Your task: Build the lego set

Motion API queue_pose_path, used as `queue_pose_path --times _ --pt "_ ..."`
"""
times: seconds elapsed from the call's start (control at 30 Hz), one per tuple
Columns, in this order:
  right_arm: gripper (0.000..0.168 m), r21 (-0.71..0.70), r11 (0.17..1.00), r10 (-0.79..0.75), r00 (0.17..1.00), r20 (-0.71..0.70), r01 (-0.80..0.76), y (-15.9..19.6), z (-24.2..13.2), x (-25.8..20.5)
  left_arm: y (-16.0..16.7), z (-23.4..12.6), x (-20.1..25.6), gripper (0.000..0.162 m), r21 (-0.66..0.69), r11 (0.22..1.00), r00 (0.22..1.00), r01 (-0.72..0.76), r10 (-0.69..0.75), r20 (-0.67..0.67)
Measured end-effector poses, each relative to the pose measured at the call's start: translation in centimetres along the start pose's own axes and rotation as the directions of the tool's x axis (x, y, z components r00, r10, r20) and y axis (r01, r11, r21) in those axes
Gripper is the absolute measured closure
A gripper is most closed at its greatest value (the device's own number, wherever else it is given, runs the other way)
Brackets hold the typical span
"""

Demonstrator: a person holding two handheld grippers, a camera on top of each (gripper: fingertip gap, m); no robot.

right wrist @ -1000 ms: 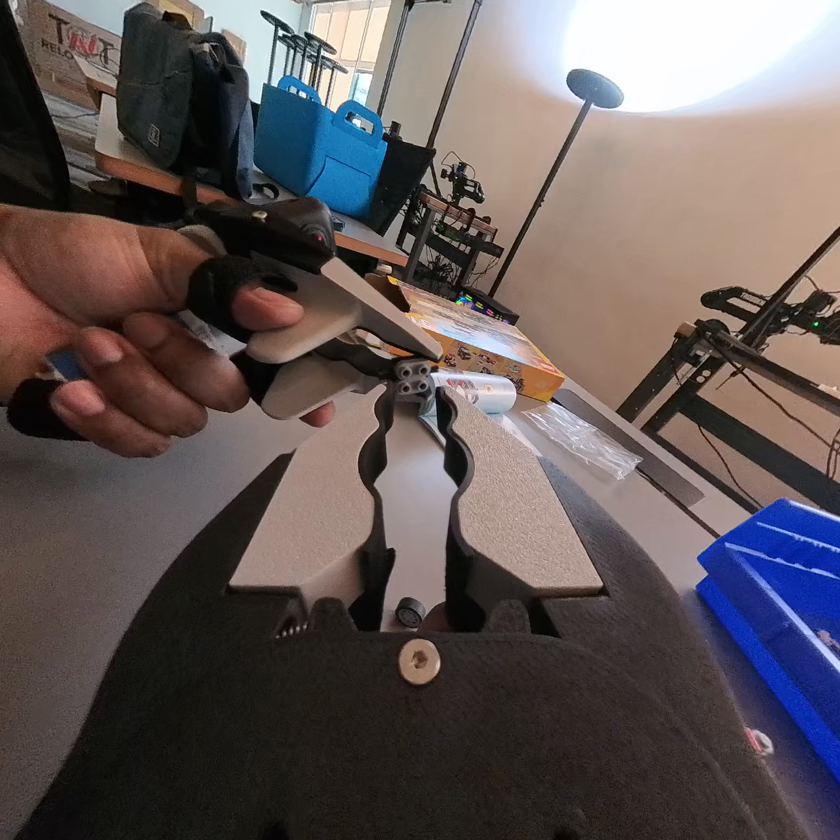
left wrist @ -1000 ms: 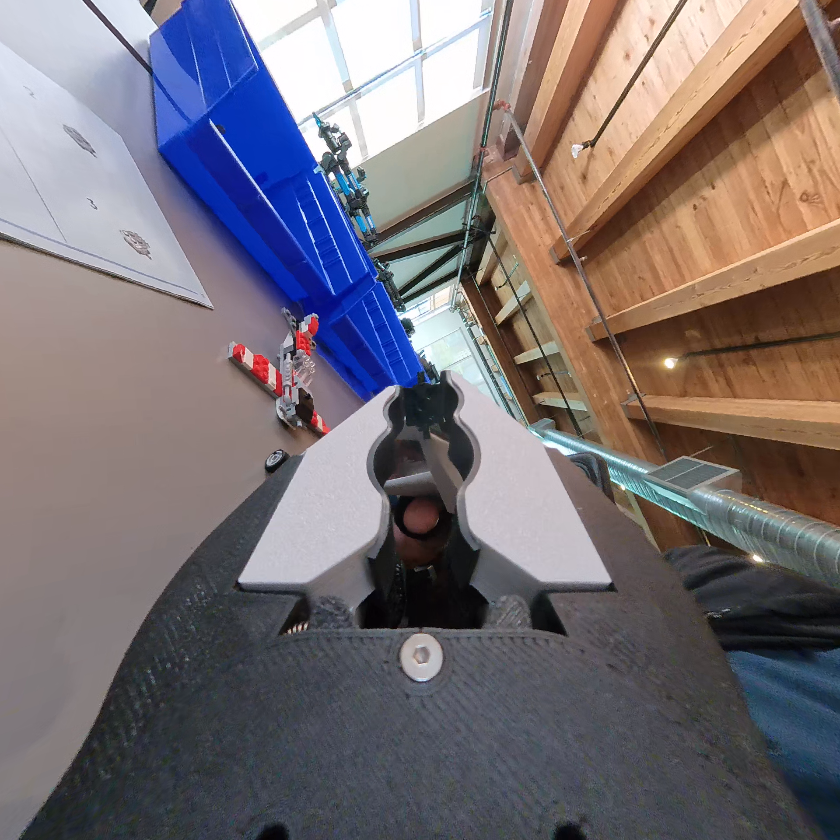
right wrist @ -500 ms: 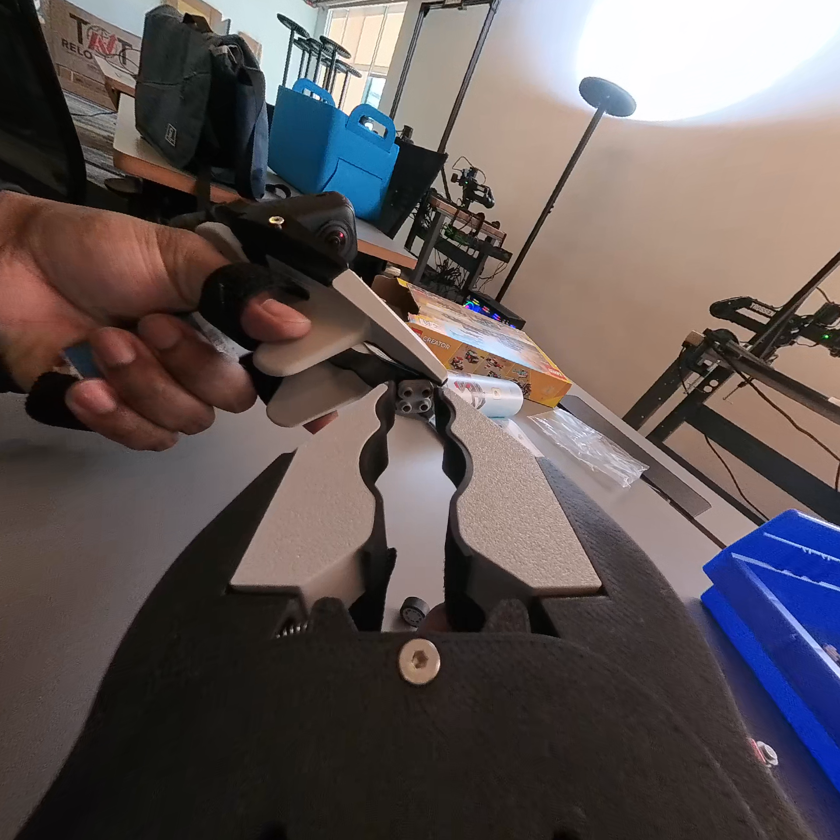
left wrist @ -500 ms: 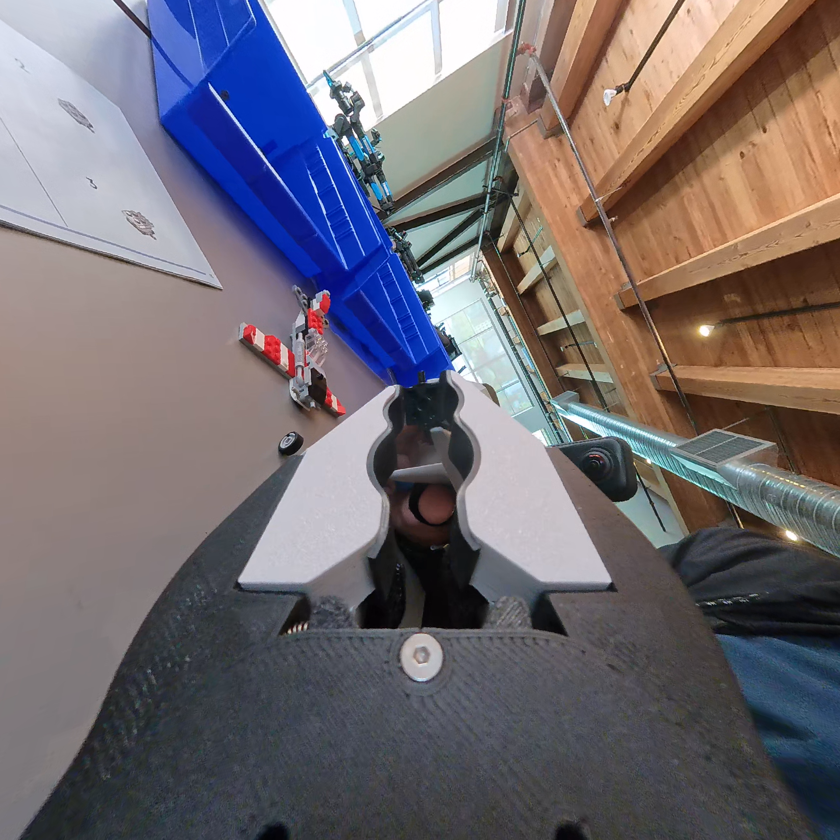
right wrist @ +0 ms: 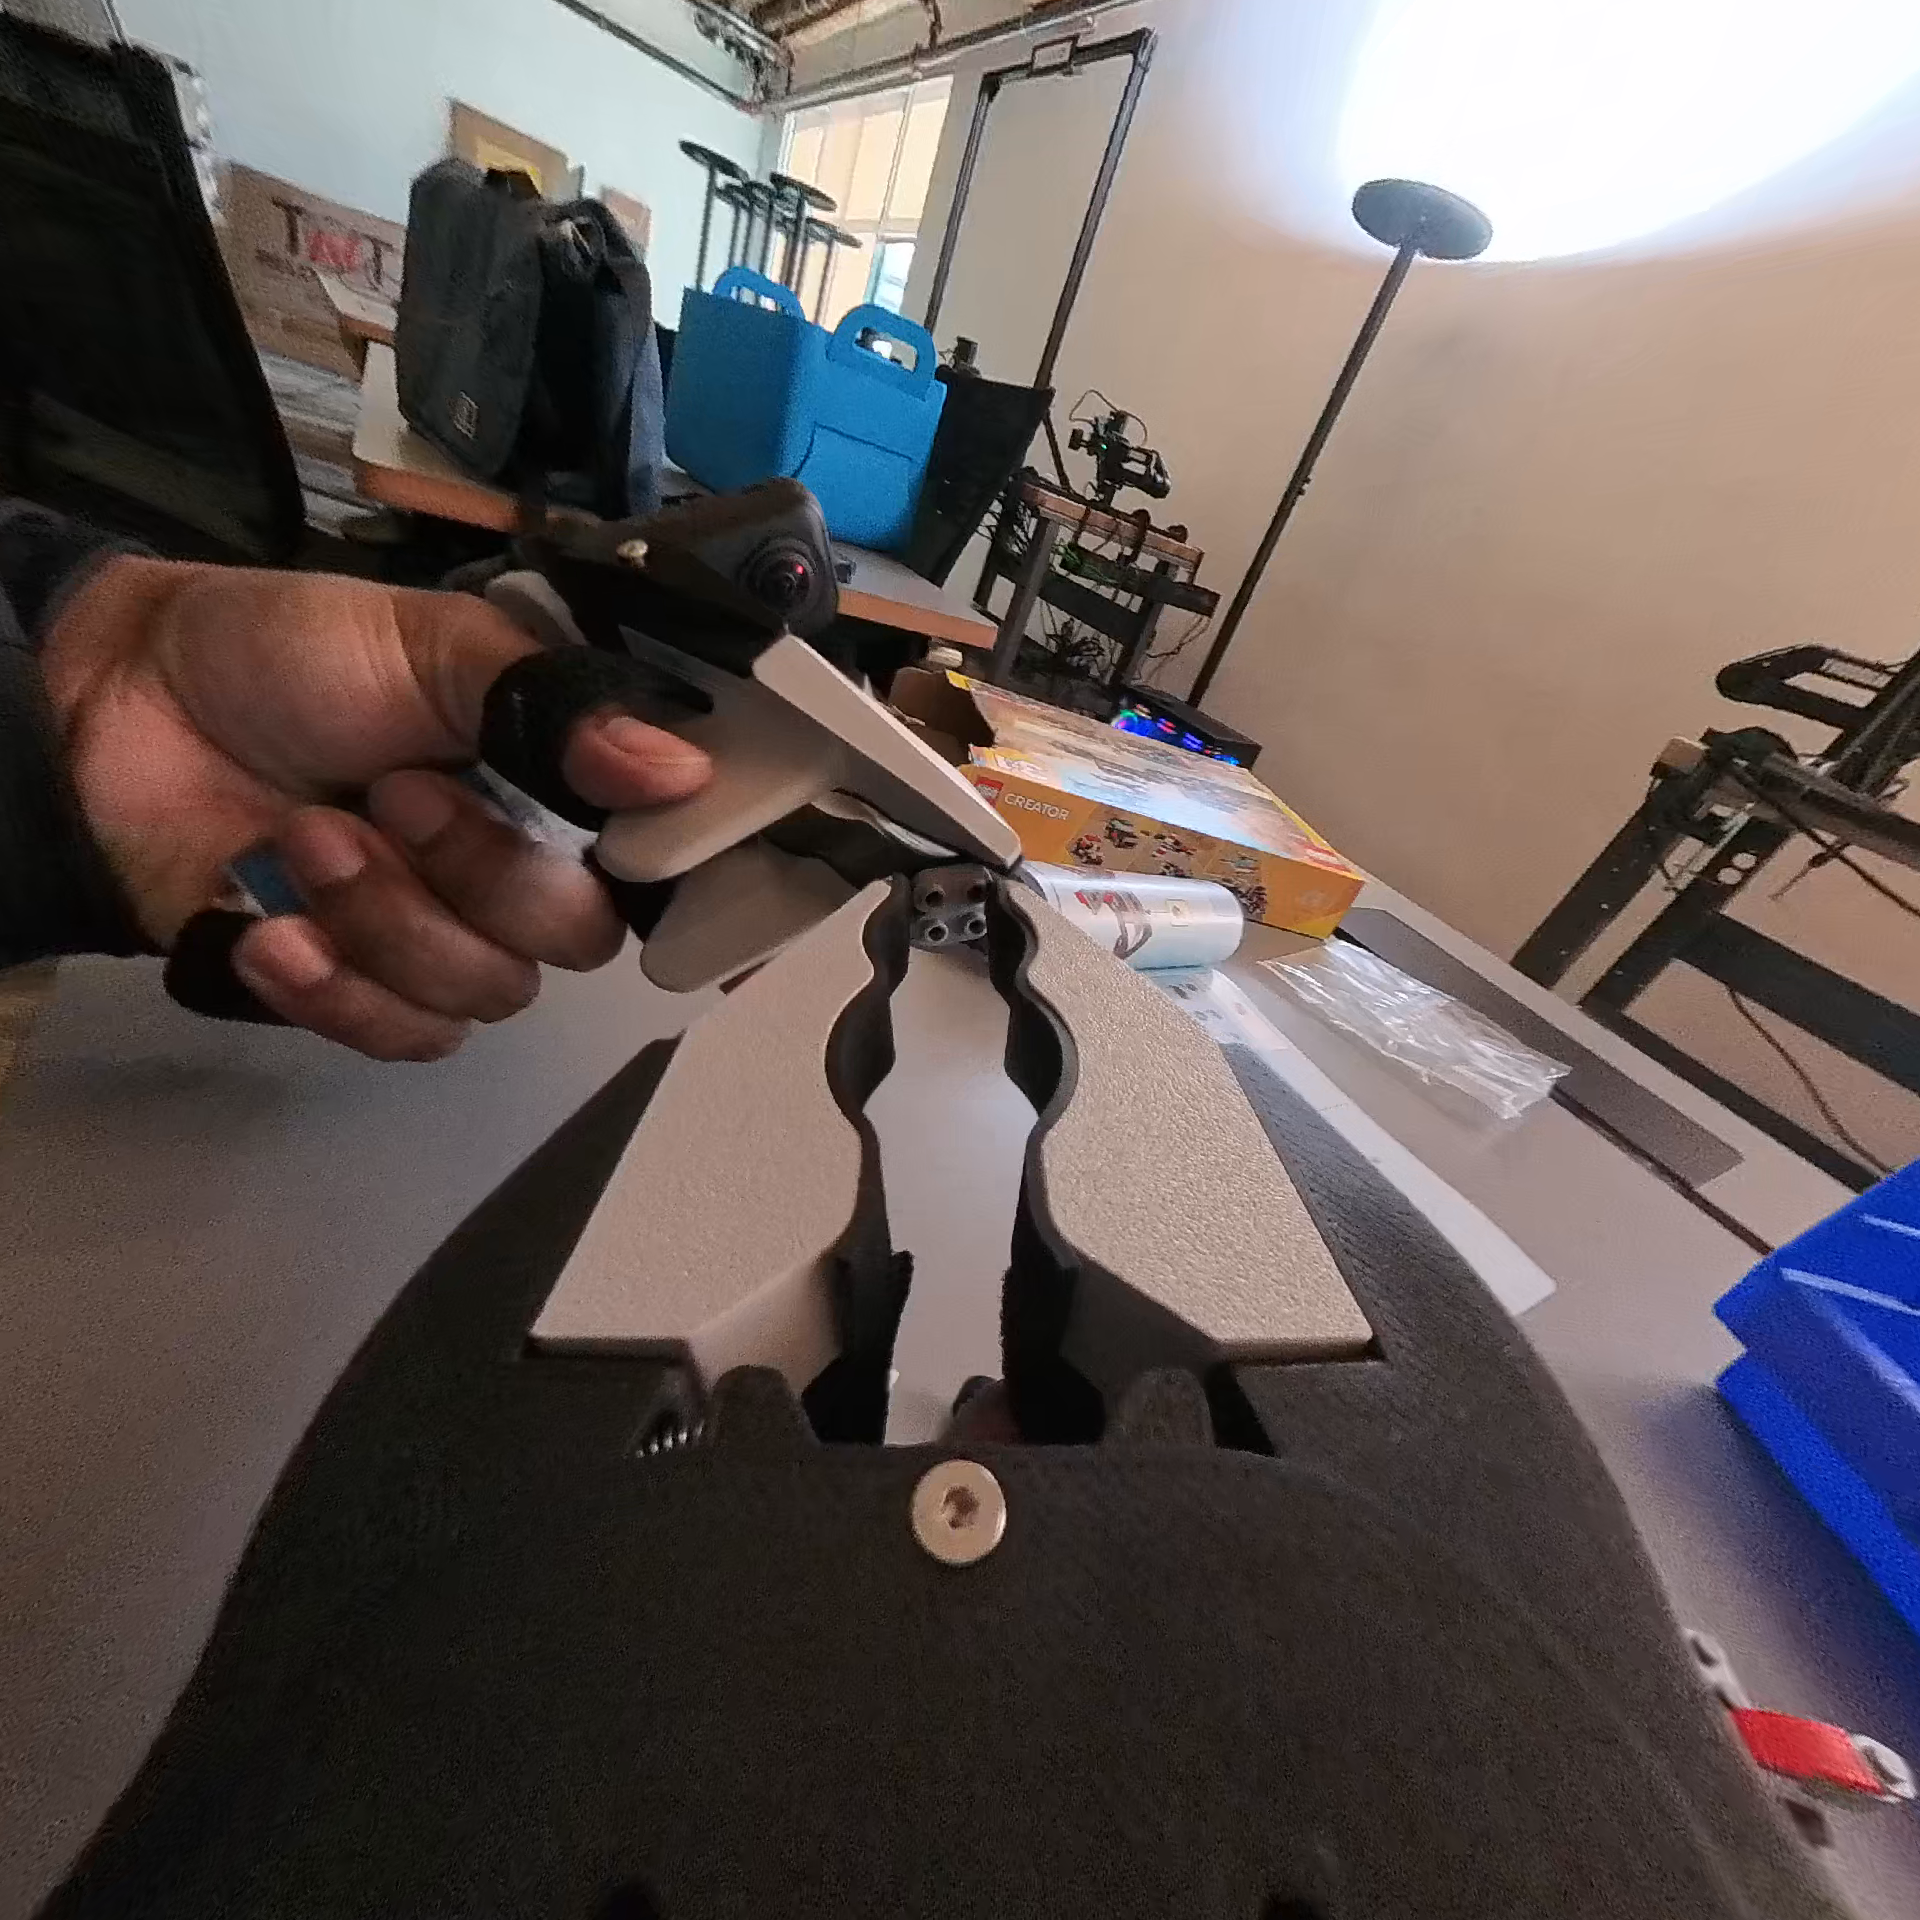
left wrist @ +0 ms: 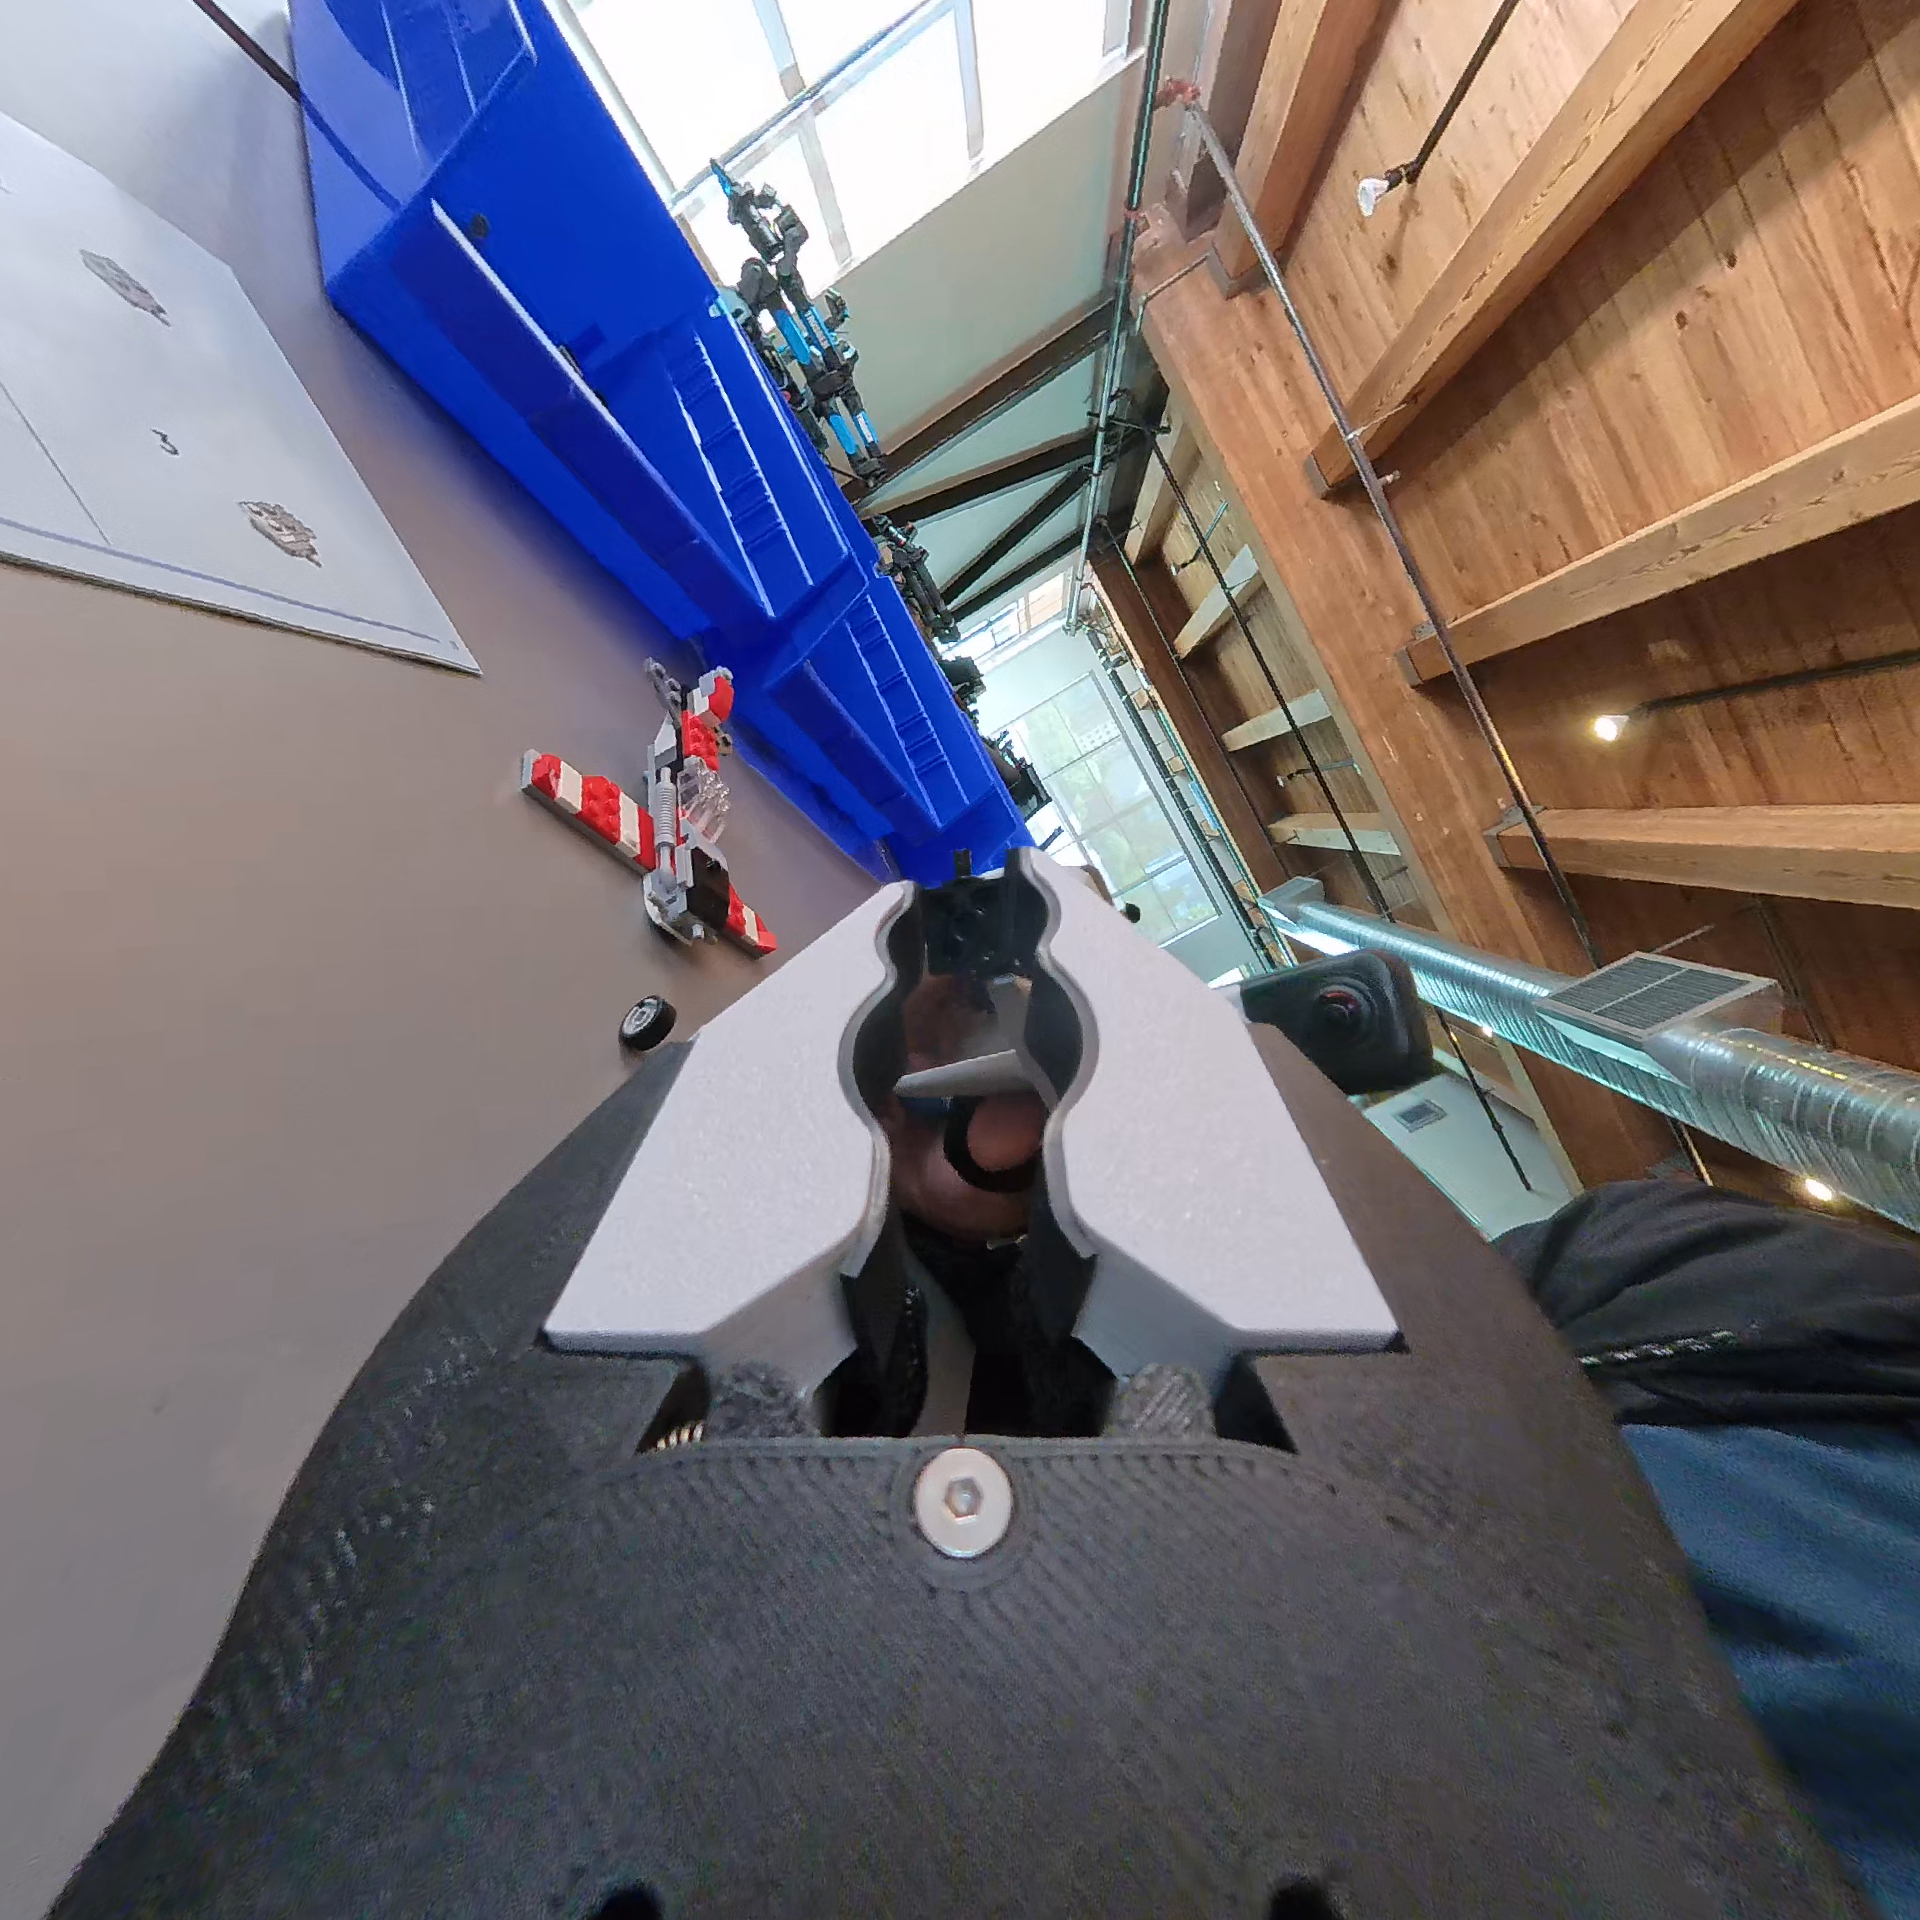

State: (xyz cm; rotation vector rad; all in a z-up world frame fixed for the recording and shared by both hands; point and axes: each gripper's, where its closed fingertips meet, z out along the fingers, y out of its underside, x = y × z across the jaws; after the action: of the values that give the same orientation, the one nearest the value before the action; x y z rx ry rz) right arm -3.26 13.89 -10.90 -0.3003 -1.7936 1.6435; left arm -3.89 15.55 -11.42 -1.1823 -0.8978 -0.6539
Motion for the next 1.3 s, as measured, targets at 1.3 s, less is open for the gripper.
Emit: queue_pose_path --times 1.3 --pt "0.153 0.078 0.983 0.161 0.986 0.051 -0.165 -0.8 -0.6 0.8 -0.5 0.0 0.7 0.145 0.031 0.999 0.998 -0.014 0.015 -0.053"
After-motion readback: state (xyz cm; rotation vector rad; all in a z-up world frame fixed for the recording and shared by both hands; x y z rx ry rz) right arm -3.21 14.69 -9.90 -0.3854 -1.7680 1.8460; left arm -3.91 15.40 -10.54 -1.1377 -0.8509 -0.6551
